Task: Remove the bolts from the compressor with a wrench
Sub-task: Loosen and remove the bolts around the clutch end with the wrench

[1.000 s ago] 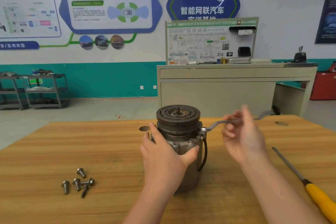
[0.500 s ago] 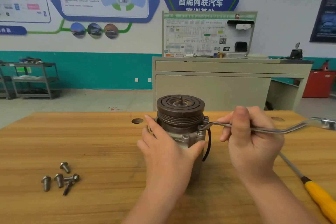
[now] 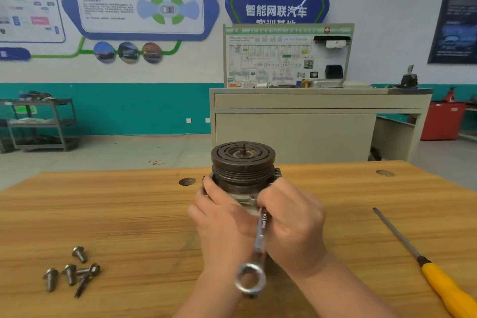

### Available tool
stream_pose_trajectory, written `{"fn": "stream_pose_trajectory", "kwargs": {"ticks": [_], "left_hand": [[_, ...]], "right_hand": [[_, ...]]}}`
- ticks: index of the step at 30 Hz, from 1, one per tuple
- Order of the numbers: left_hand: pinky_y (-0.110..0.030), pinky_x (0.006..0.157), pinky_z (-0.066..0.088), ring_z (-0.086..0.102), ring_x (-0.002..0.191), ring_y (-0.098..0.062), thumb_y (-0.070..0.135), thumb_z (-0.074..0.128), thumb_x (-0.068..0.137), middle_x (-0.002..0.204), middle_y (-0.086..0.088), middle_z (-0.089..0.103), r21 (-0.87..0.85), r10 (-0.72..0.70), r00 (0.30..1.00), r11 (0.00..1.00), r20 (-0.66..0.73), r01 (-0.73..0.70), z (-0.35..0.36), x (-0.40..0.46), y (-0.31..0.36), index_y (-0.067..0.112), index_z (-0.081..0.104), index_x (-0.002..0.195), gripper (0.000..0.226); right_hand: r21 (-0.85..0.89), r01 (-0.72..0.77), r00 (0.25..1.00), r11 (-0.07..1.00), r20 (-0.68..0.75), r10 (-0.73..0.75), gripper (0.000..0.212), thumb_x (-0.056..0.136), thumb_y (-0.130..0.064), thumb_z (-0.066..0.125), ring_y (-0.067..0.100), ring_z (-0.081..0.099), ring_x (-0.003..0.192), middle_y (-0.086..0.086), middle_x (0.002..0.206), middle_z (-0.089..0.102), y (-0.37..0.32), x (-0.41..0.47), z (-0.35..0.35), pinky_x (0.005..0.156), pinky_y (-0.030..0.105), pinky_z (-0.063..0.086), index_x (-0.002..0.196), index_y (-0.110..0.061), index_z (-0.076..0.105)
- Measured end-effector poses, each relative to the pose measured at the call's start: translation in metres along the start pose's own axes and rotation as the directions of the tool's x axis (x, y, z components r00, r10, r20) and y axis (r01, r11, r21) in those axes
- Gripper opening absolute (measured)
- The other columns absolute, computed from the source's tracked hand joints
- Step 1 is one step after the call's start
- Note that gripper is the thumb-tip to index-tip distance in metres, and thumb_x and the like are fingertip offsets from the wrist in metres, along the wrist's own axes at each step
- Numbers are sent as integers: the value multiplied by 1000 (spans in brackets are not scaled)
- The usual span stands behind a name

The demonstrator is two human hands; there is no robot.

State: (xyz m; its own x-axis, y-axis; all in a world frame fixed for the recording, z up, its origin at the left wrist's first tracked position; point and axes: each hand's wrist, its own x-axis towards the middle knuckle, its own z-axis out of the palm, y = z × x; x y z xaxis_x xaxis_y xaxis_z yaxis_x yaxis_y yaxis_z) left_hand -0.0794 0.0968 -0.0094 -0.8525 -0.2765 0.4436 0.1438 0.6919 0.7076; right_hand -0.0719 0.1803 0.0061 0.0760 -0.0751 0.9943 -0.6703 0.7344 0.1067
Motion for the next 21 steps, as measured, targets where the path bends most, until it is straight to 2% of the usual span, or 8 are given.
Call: {"fn": "stream_pose_trajectory", "kwargs": {"ticks": [2,6,9,11,13,17,19,21], "left_hand": [[-40,108,27,23,125,-31,66,34,76,148,-19,20,13,24,999,1000,42,-24,2,-3,-6,2,1,150,104],[-38,110,23,16,126,-26,83,53,66,152,-15,17,101,29,999,995,-21,-27,1,-2,-4,8,-5,150,127],[-37,110,22,14,124,-22,84,50,66,153,-13,16,78,33,999,996,-37,-30,3,-4,-6,10,-7,152,127],[-37,109,21,16,125,-24,82,51,66,153,-14,18,61,45,998,997,-50,-42,4,-4,-7,10,-5,153,126],[-38,109,19,16,127,-24,79,56,66,151,-15,20,41,46,997,998,-61,-43,5,-2,-8,10,-3,153,125],[-40,116,14,10,138,-22,68,71,66,156,-11,17,-38,65,996,997,-57,-68,6,2,-13,14,2,154,124],[-40,119,14,8,144,-20,60,77,65,158,-5,15,-138,103,994,985,-23,-106,4,4,-17,19,2,154,123],[-35,117,17,12,145,-16,53,81,63,157,1,16,-236,145,989,962,7,-139,2,6,-21,26,4,153,122]], "right_hand": [[188,-133,989,973,-32,141,67,98,-42,52,20,40,42,8,50,45,9,-6,-7,37,30,34,47,1,51],[537,-435,860,723,9,511,50,97,-50,42,4,46,48,-1,61,58,31,-5,-22,50,18,37,55,-26,54],[758,-639,463,132,242,852,55,94,-47,48,14,38,36,7,56,57,47,1,-26,45,20,36,47,-20,52],[703,-682,170,-199,418,892,53,91,-50,52,13,41,36,8,57,57,62,3,-26,40,20,37,53,-13,50],[644,-662,-5,-384,509,861,42,88,-47,58,9,48,40,6,59,61,71,3,-28,37,17,40,65,-12,52],[740,-561,62,-371,485,872,17,92,-22,60,8,61,53,6,67,68,69,8,-29,44,15,48,85,-7,56],[805,-554,198,-211,373,906,12,99,-15,50,11,59,54,4,66,68,64,13,-30,45,19,46,88,-8,52],[785,-610,431,109,214,877,13,102,-12,43,16,58,54,5,74,69,56,18,-33,46,23,44,90,-14,45]]}}
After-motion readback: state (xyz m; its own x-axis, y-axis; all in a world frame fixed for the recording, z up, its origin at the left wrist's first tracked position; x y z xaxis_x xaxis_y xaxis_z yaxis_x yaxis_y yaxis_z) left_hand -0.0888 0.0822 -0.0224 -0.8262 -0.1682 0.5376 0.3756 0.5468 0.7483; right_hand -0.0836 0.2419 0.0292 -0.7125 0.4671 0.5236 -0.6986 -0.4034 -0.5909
